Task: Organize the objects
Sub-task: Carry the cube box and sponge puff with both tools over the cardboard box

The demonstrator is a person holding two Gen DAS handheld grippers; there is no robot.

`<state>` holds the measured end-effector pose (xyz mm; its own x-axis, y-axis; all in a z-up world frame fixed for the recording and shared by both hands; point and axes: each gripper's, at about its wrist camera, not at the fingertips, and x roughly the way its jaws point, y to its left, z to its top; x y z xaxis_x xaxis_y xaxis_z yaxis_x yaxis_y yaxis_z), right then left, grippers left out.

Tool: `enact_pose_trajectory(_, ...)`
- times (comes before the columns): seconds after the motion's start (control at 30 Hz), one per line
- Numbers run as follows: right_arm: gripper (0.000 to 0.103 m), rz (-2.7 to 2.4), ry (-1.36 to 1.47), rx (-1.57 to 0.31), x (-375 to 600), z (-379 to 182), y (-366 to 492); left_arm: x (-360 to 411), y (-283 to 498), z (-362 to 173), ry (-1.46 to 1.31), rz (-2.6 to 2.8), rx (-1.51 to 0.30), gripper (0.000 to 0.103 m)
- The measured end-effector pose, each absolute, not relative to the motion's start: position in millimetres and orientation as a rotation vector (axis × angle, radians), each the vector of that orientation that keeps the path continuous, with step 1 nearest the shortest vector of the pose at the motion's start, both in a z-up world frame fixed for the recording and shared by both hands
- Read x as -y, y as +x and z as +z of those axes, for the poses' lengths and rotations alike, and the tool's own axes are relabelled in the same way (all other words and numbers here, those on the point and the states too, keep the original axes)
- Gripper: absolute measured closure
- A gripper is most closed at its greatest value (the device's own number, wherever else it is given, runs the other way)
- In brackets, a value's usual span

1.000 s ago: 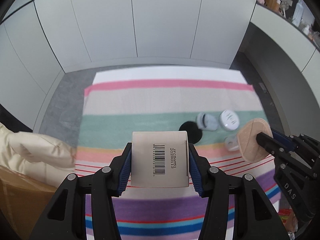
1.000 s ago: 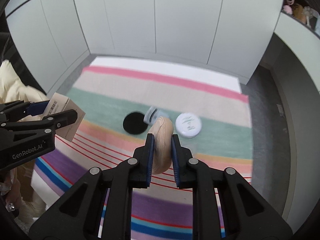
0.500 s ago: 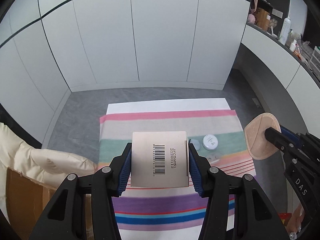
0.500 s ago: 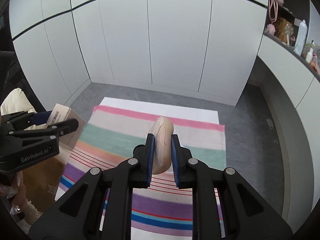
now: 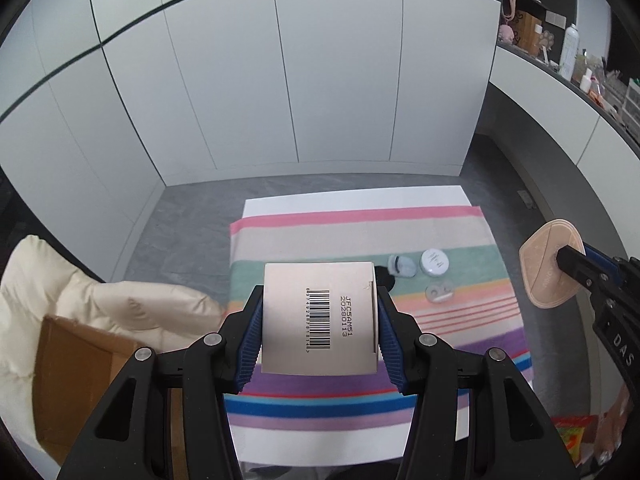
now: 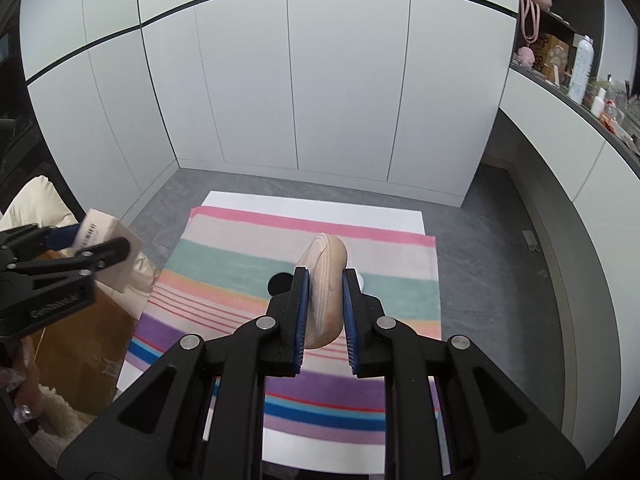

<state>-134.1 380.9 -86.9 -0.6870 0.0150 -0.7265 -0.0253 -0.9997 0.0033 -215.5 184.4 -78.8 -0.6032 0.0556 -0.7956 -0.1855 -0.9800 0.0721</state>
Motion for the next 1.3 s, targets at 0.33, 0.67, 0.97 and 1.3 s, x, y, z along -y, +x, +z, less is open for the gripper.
enact_pose_trajectory(0.33,0.086,2.826,-1.271,-0.116,-385,-96,-70,-155,-136,-74,-1.325,2.679,-0.261,0.050)
enact_pose_trajectory(0.67,0.086,2.756,-1.354,-0.141,-390,-121,-8,-129,-79,-87,-1.412,2.652,-0.216,0.050)
enact_pose_trajectory(0.97,0.086,2.723,-1.402,-0.197,-398,-136,40,-117,-57,-95,-1.439,2.676,-0.218,0.050)
enact_pose_trajectory(1.3,0.086,2.697,-1.371,-0.227,-415,-130,54,-121,-52,-98,-1.448,2.673,-0.236,0.050)
